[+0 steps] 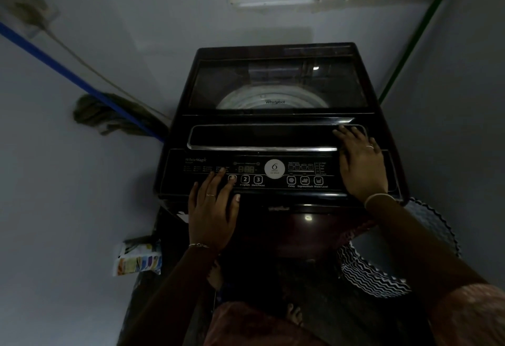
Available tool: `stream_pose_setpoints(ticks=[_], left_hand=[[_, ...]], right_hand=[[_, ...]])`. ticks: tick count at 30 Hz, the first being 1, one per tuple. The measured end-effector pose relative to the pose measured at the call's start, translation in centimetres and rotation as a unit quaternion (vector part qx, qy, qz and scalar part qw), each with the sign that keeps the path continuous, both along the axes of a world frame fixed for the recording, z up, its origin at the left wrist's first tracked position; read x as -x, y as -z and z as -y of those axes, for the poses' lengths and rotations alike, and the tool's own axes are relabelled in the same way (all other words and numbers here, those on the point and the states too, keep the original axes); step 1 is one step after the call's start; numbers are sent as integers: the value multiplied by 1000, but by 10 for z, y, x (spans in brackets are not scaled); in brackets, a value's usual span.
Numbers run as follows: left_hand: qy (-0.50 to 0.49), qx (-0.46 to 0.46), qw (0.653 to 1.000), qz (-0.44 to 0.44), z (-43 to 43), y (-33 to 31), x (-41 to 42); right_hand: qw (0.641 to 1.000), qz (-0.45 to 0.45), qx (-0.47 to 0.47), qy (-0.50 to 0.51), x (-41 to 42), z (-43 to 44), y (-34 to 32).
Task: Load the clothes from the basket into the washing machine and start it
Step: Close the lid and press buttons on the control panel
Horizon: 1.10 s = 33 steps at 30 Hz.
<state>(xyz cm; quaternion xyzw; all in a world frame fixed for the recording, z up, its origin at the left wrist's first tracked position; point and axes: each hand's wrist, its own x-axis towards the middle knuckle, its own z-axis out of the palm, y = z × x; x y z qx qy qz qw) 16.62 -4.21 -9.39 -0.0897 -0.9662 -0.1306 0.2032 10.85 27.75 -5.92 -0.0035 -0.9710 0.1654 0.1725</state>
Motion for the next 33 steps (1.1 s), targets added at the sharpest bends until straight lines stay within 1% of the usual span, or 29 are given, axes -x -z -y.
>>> stream_pose_setpoints(ticks=[4, 11, 16, 29, 33], left_hand=[[-6, 12, 1000, -10, -1, 1, 1], [-7, -19, 1000, -4, -5, -4, -2], [-11, 11, 999, 39, -4, -5, -2], [-2, 75, 994, 76, -4, -3, -1], [3, 83, 994, 72, -3, -2, -1]], right_hand=[[1000, -6, 3, 1, 0, 1, -1], [1000, -14, 6, -1, -2, 2, -3], [1000, -11, 9, 4, -2, 1, -3], [1000, -3, 9, 9, -2, 3, -3], [1000, -4, 8, 11, -2, 3, -3]])
